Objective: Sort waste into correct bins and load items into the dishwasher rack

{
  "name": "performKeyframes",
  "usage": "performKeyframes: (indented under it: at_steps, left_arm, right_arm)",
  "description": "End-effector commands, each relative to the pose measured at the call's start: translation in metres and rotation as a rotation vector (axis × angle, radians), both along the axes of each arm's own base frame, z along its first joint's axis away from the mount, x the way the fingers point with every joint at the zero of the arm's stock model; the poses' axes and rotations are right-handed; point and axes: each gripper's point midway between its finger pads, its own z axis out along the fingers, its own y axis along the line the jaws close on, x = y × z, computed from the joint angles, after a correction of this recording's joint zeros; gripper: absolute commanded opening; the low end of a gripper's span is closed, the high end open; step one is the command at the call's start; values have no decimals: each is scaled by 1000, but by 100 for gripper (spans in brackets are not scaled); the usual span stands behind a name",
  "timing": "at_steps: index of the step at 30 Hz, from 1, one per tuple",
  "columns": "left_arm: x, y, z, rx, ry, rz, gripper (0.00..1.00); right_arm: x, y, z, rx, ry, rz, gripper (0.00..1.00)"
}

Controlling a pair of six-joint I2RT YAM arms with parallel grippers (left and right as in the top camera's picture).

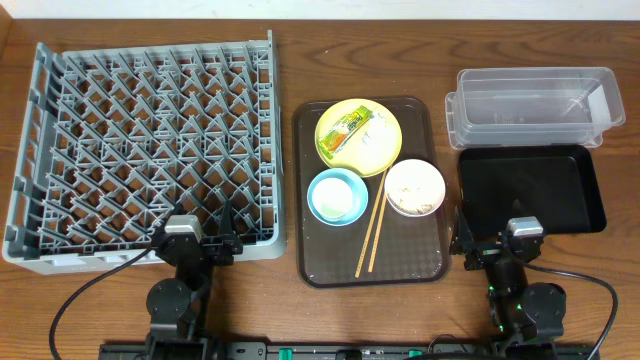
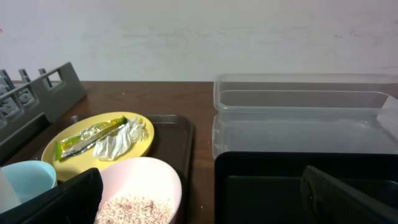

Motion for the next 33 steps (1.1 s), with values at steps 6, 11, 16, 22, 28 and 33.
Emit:
performKeyframes:
  at_steps: [6, 11, 16, 22, 28, 33]
  left_arm:
    - [-1, 1, -15, 10, 51, 8, 86]
    - [-1, 1, -15, 10, 51, 8, 86]
    - [-1, 1, -15, 10, 51, 8, 86]
    - [-1, 1, -15, 10, 51, 8, 86]
    - [-1, 1, -15, 10, 51, 8, 86]
    - [-1, 1, -15, 10, 51, 8, 86]
  right_arm:
    - [0, 0, -1, -4, 1, -1, 99]
    - [0, 0, -1, -5, 1, -1, 99]
    - [0, 0, -1, -5, 1, -1, 99]
    - [0, -1, -1, -5, 1, -5, 99]
    - [0, 0, -1, -3, 2, 1, 99]
    - [0, 1, 0, 24, 1, 2, 99]
